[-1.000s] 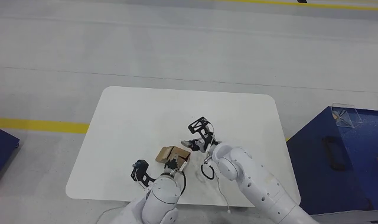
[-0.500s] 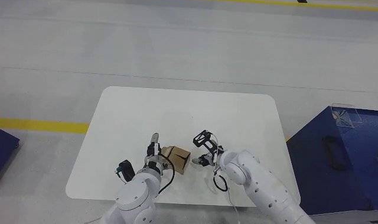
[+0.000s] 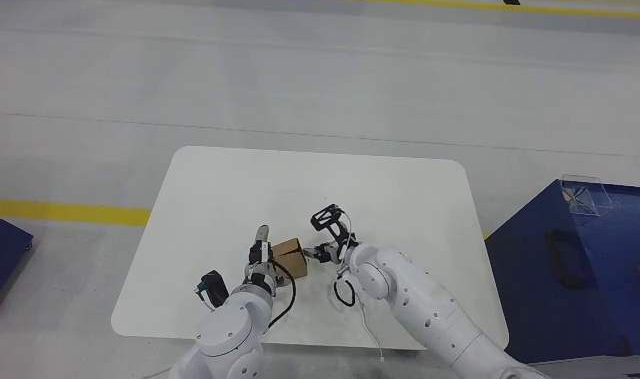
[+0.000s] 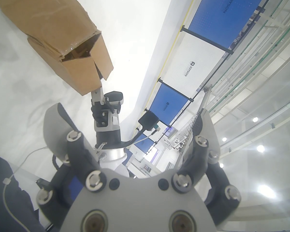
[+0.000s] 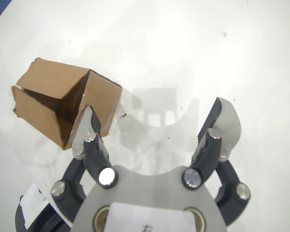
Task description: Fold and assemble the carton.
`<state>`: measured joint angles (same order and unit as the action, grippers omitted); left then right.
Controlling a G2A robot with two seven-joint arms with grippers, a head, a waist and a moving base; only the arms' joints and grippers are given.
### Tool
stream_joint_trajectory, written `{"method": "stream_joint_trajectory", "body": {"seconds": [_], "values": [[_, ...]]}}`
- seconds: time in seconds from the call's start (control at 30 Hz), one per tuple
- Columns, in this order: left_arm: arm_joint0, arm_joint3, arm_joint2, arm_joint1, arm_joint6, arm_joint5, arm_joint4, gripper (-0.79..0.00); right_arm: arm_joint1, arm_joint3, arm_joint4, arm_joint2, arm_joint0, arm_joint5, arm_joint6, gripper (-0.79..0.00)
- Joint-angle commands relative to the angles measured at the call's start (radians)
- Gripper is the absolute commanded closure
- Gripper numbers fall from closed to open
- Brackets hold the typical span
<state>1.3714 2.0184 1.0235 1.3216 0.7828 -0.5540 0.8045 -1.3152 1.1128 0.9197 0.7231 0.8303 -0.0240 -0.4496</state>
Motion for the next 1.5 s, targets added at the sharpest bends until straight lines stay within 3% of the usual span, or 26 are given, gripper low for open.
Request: {"method": "stream_joint_trajectory", "body": {"seconds": [0.0, 0.13, 0.33, 0.57, 0.63, 0.73, 0.9, 1.0, 1.2, 1.47], "values": [[0.002, -0.001, 0.001, 0.0, -0.005, 0.003, 0.001, -0.785, -0.005, -0.026, -0.019, 0.015, -0.009, 0.032, 0.001, -0.785], [0.054, -0.005, 0.009, -0.002, -0.043, 0.071, -0.048, -0.785, -0.007, -0.013, -0.071, 0.057, -0.009, 0.025, 0.033, -0.785], [0.153, -0.093, 0.018, -0.003, -0.204, 0.356, -0.106, -0.785, 0.007, 0.086, -0.073, 0.104, 0.047, -0.048, 0.091, -0.785], [0.154, -0.096, 0.018, -0.003, -0.212, 0.365, -0.115, -0.785, 0.007, 0.086, -0.073, 0.104, 0.047, -0.048, 0.091, -0.785], [0.156, -0.096, 0.03, -0.002, -0.212, 0.389, -0.1, -0.785, 0.007, 0.104, -0.008, 0.094, 0.055, -0.019, 0.125, -0.785], [0.172, -0.136, 0.043, 0.006, -0.191, 0.482, -0.08, -0.785, 0.001, 0.128, 0.07, 0.071, 0.072, 0.025, 0.176, -0.785], [0.218, -0.238, 0.033, 0.024, -0.226, 0.747, -0.029, -0.785, -0.017, 0.098, 0.156, 0.024, 0.071, 0.037, 0.244, -0.785], [0.231, -0.283, 0.019, 0.033, -0.263, 0.844, -0.021, -0.785, -0.031, 0.072, 0.19, -0.001, 0.064, 0.046, 0.274, -0.785], [0.16, -0.417, -0.001, 0.055, -0.25, 0.91, -0.064, -0.785, -0.056, 0.024, 0.254, -0.045, 0.047, 0.051, 0.293, -0.785], [0.076, -0.534, -0.027, 0.087, -0.219, 0.927, -0.045, -0.785, -0.086, -0.035, 0.297, -0.07, 0.027, 0.059, 0.289, -0.785]]}}
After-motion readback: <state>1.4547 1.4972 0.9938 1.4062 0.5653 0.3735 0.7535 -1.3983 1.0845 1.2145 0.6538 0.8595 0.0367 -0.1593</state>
